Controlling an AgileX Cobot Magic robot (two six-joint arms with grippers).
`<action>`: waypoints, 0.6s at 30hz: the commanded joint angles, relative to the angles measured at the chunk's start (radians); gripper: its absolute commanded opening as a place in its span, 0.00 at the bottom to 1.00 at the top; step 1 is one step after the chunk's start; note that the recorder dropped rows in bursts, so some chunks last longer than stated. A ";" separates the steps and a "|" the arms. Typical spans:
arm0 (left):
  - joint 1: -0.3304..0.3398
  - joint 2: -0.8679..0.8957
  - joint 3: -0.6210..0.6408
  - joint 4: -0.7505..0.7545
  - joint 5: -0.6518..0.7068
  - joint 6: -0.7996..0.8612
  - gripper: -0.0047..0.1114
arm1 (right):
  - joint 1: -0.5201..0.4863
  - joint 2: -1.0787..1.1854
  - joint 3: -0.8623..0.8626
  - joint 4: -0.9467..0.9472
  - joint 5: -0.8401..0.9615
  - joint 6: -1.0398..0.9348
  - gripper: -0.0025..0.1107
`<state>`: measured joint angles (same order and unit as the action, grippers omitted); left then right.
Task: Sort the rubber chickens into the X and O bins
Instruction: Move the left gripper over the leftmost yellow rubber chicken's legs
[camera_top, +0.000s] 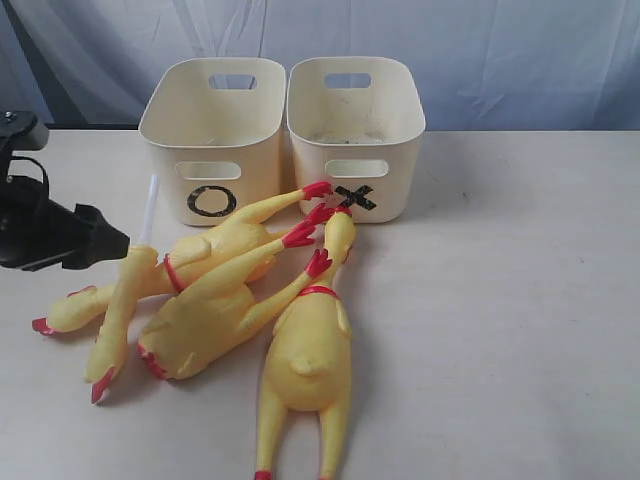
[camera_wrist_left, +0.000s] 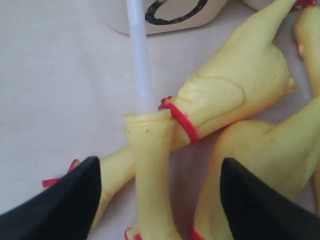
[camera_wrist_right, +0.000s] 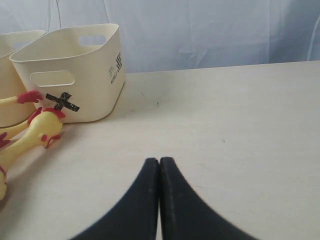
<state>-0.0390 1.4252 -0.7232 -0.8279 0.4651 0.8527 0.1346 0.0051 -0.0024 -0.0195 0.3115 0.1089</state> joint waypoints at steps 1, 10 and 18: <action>-0.026 0.080 -0.038 -0.025 -0.012 0.033 0.61 | -0.005 -0.005 0.002 -0.005 -0.006 -0.002 0.02; -0.105 0.185 -0.087 -0.020 -0.133 0.093 0.61 | -0.005 -0.005 0.002 -0.005 -0.006 -0.002 0.02; -0.109 0.216 -0.102 -0.012 -0.131 0.093 0.61 | -0.005 -0.005 0.002 -0.005 -0.006 -0.002 0.02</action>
<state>-0.1418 1.6376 -0.8192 -0.8396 0.3409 0.9438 0.1346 0.0051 -0.0024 -0.0195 0.3115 0.1089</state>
